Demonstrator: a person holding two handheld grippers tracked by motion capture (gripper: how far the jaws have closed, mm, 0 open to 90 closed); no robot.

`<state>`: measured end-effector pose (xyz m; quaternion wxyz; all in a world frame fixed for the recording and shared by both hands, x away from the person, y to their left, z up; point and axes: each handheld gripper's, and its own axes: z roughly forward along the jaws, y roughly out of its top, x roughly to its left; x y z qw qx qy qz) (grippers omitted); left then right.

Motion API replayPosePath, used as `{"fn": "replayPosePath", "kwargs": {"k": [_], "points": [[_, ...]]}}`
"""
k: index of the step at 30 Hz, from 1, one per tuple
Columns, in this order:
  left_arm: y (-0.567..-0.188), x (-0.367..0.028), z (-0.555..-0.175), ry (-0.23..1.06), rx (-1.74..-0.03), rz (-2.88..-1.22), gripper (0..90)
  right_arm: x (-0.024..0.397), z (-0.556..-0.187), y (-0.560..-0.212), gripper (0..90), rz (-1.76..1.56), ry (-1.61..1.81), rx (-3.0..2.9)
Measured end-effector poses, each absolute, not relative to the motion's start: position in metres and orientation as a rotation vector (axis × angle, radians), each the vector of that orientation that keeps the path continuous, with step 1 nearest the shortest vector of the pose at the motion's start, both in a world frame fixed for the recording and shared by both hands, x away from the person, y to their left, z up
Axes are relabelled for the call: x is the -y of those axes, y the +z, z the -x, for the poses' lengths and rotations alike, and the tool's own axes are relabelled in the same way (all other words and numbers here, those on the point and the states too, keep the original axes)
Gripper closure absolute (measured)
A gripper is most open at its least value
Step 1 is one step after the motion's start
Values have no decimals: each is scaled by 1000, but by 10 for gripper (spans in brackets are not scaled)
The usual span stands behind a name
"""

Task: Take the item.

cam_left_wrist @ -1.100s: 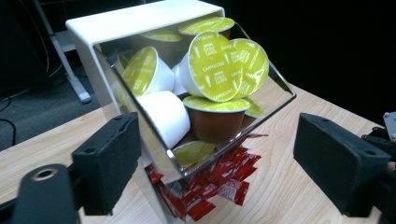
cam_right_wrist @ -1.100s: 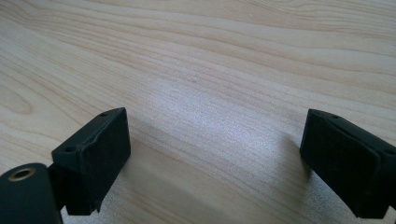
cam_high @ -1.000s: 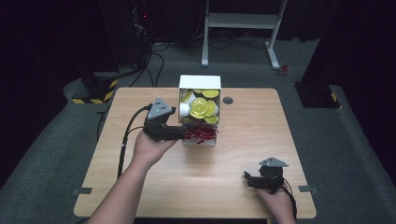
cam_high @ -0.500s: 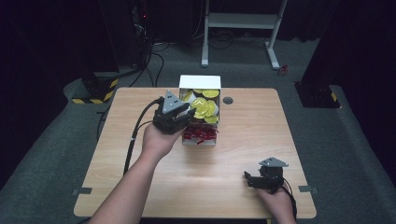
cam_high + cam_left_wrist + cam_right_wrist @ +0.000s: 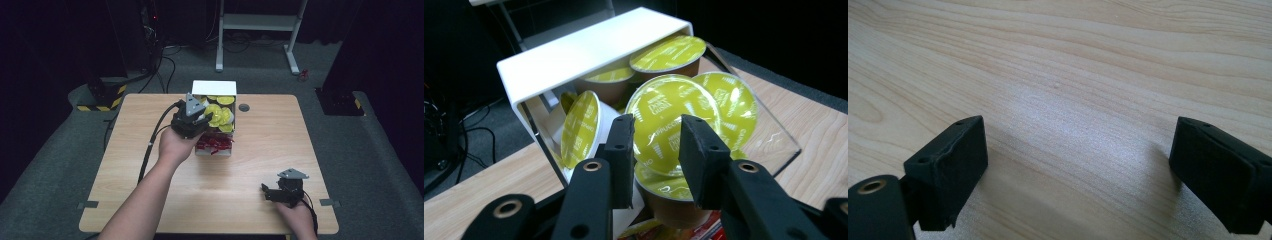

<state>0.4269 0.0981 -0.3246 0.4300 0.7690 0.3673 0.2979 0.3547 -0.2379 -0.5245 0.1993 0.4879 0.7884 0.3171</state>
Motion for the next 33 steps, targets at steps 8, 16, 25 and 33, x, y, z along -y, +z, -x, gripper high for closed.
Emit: {"fn": "replayPosePath", "kwargs": {"k": [8,16,25,33], "points": [[-320,-94,-421,751,-896,-1871,441,238,-355,-525,87,-1360,887,-2206],[-322,-86,-430,698,-907,-1891,252,238,-355,-525,87,-1359,887,-2206],[-326,-82,-438,687,-922,-1908,219,238,-355,-525,86,-1358,887,-2207],[-328,-78,-441,678,-930,-1906,270,238,-355,-525,86,-1357,887,-2207]]}}
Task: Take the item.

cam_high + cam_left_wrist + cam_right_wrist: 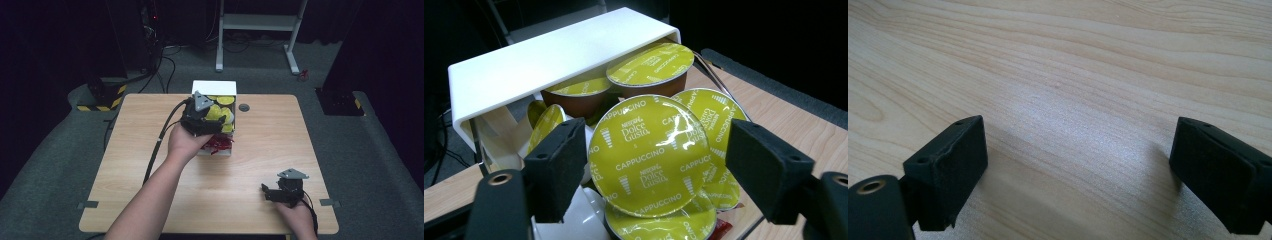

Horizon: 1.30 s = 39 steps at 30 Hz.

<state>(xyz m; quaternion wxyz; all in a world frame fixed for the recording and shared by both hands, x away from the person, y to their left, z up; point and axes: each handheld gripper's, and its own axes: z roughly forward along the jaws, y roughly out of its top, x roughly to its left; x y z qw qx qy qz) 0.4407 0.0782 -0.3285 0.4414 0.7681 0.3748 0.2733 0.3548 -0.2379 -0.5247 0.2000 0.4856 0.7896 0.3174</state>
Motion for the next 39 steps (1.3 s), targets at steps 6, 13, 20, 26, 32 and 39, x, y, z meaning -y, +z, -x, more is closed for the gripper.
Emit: {"fn": "replayPosePath", "kwargs": {"k": [6,13,20,26,32,39], "points": [[-332,-80,-440,686,-930,-1881,376,238,-355,-525,86,-1357,888,-2208],[-330,-82,-437,678,-921,-1853,381,238,-355,-525,85,-1350,888,-2212],[-323,-84,-432,665,-900,-1826,382,238,-355,-525,86,-1359,888,-2210],[-318,-88,-430,673,-891,-1807,383,238,-354,-525,85,-1350,888,-2209],[-310,-95,-422,688,-887,-1794,383,238,-354,-525,83,-1350,885,-2211],[-295,-112,-415,704,-895,-1776,383,238,-355,-525,82,-1353,889,-2214]]}}
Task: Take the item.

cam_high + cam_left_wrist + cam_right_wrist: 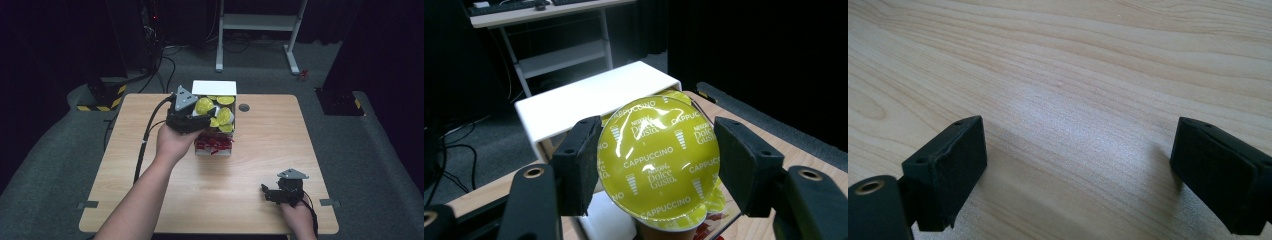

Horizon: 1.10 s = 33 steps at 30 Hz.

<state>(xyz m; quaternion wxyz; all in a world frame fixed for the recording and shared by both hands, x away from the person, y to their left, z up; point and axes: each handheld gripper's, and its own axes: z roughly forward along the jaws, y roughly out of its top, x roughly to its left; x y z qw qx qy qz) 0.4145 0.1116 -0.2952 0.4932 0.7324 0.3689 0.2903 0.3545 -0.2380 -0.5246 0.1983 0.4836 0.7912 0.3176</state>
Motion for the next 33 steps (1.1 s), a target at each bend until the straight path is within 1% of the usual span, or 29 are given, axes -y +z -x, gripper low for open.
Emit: {"fn": "replayPosePath", "kwargs": {"k": [7,17,21,33], "points": [[-290,-121,-401,729,-891,-1756,383,238,-355,-525,81,-1351,888,-2214],[-297,-135,-388,732,-904,-1775,383,238,-355,-525,81,-1353,889,-2212],[-301,-147,-382,731,-929,-1745,384,238,-355,-525,80,-1350,890,-2216],[-312,-170,-381,735,-977,-1752,384,238,-355,-525,80,-1343,888,-2215]]}}
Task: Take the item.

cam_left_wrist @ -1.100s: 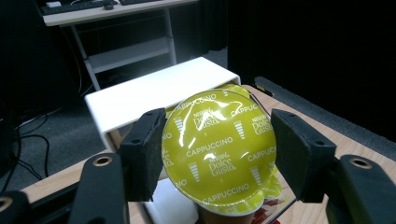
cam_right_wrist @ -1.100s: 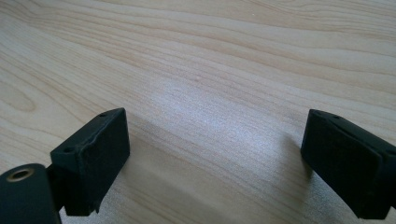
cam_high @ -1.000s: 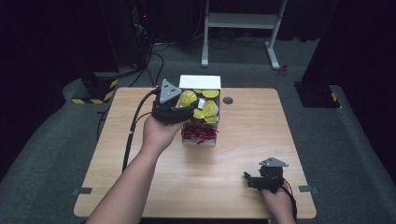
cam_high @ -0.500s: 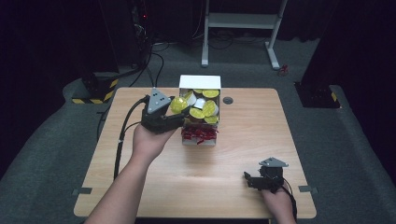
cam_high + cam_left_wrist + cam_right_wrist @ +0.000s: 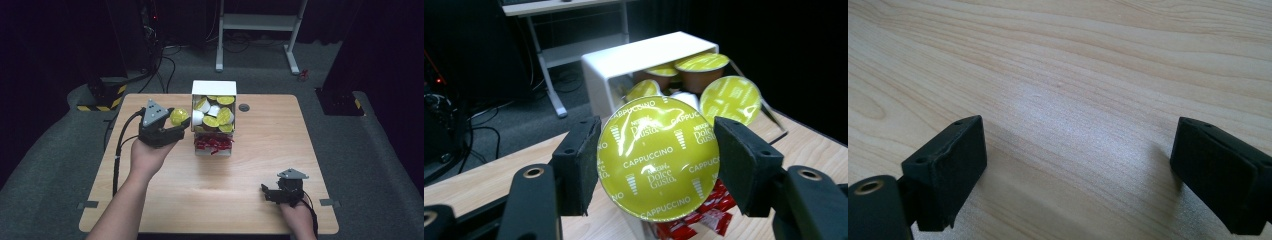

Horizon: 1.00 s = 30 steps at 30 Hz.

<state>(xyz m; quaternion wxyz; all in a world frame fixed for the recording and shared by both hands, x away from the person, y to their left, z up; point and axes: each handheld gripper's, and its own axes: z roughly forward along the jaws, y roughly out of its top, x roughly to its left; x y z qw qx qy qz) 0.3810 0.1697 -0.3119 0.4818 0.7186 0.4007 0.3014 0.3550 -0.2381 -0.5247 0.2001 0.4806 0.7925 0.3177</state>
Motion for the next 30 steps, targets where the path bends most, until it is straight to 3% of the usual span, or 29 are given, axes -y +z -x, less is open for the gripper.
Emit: {"fn": "replayPosePath", "kwargs": {"k": [30], "points": [[-381,-226,-387,756,-1137,-1699,384,237,-354,-525,80,-1351,889,-2214]]}}
